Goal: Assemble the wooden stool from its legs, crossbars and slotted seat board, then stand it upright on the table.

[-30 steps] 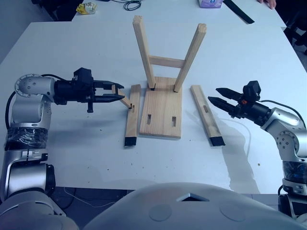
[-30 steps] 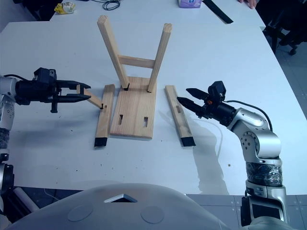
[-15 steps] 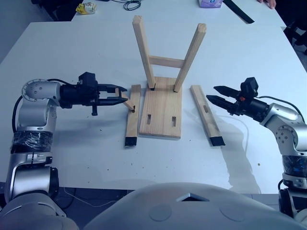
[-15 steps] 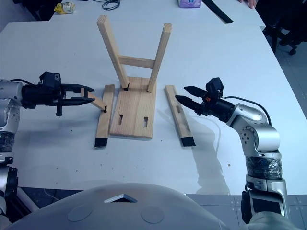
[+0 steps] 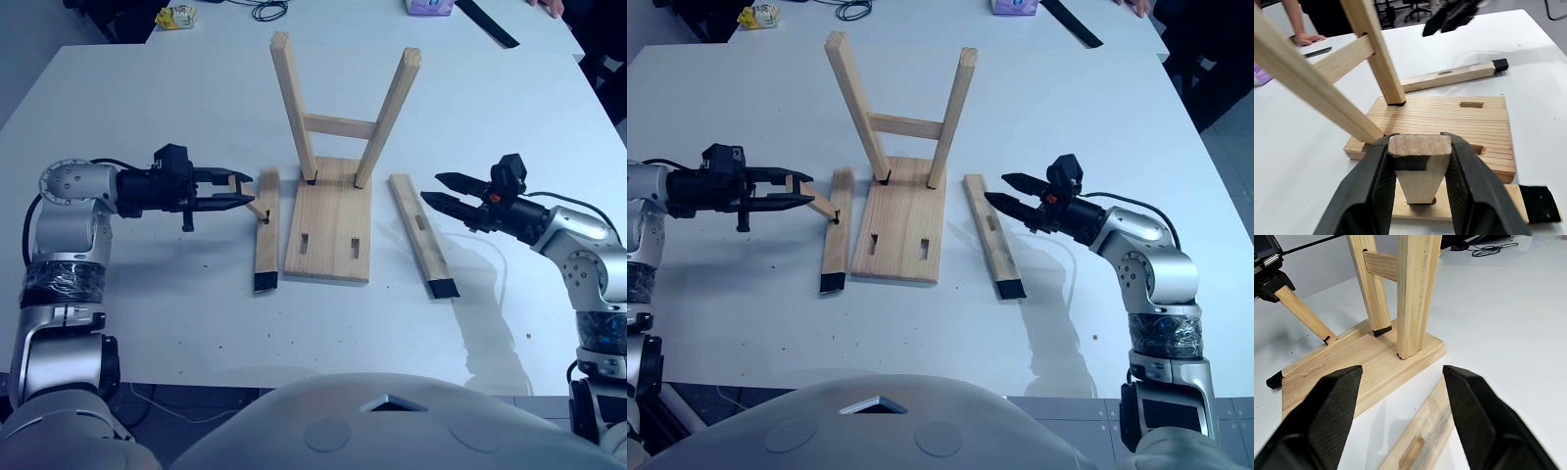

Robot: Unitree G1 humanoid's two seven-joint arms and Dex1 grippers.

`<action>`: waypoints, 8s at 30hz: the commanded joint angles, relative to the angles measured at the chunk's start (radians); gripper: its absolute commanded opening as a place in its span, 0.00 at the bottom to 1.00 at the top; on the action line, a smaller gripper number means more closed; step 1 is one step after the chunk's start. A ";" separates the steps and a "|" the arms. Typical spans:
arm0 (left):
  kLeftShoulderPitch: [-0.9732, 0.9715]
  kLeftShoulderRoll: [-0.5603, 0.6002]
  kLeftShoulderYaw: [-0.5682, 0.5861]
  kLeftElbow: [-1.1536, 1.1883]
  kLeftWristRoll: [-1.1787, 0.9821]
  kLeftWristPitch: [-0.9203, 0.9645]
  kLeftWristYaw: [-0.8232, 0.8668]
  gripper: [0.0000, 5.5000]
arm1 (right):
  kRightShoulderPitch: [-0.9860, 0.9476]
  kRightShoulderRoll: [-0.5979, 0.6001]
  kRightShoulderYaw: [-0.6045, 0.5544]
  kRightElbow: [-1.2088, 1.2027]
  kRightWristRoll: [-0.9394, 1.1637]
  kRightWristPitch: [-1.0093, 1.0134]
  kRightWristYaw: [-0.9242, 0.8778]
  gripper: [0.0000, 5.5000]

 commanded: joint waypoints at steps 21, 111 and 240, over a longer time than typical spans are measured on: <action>-0.344 0.178 -0.515 0.284 0.062 -0.121 -0.071 0.24 | 0.445 0.238 -0.017 -0.329 0.015 -0.055 -0.295 0.55; -0.737 0.069 -1.307 0.624 -0.139 -0.377 -0.071 0.24 | 0.388 0.478 0.123 -0.045 -0.087 -0.312 -0.417 0.55; 0.584 0.107 0.226 -0.776 -0.288 0.858 0.797 0.68 | 0.454 0.379 -0.035 0.145 -0.091 -0.332 -0.419 0.55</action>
